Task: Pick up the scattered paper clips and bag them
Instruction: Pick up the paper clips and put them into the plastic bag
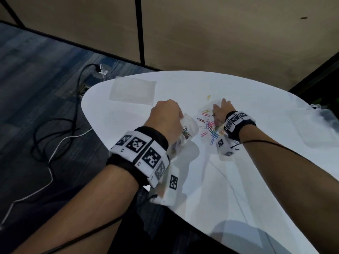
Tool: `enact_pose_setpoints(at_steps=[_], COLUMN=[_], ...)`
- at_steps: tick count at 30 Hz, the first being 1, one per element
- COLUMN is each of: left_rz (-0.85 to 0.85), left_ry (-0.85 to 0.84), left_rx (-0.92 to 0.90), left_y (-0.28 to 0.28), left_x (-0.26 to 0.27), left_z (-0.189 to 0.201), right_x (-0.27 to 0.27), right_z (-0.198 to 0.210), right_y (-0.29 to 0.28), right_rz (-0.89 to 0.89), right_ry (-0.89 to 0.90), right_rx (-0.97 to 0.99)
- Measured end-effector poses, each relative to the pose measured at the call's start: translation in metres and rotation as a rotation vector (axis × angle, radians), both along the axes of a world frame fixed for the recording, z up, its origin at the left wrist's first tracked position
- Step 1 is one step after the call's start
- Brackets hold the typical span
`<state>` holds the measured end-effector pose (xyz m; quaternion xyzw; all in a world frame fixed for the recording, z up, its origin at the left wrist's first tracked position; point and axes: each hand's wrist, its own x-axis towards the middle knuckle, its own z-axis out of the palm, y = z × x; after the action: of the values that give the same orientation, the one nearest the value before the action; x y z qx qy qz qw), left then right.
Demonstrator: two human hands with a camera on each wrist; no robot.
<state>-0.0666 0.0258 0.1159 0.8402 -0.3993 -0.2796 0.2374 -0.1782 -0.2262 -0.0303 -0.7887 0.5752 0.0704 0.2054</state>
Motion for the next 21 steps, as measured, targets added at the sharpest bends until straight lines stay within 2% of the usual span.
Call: enact_pose_setpoints(at_steps=[6, 8, 13, 16, 21], left_rz=[-0.016, -0.02, -0.027, -0.034, -0.03], left_ry=[-0.027, -0.038, -0.066, -0.08, -0.096], left_rx=[0.009, 0.01, -0.004, -0.007, 0.001], left_y=[0.0, 0.002, 0.001, 0.002, 0.003], left_x=[0.006, 0.006, 0.004, -0.001, -0.007], left_z=[-0.002, -0.001, 0.0, 0.001, 0.003], right_x=[0.05, 0.051, 0.003, -0.04, -0.068], right_z=[0.005, 0.001, -0.002, -0.012, -0.01], right_y=[0.005, 0.01, 0.051, 0.059, 0.076], right_rz=[0.302, 0.344, 0.71, 0.906, 0.917], right_ry=[0.141, 0.131, 0.23, 0.221, 0.014], right_rx=[-0.06, -0.025, -0.081, -0.125, -0.284])
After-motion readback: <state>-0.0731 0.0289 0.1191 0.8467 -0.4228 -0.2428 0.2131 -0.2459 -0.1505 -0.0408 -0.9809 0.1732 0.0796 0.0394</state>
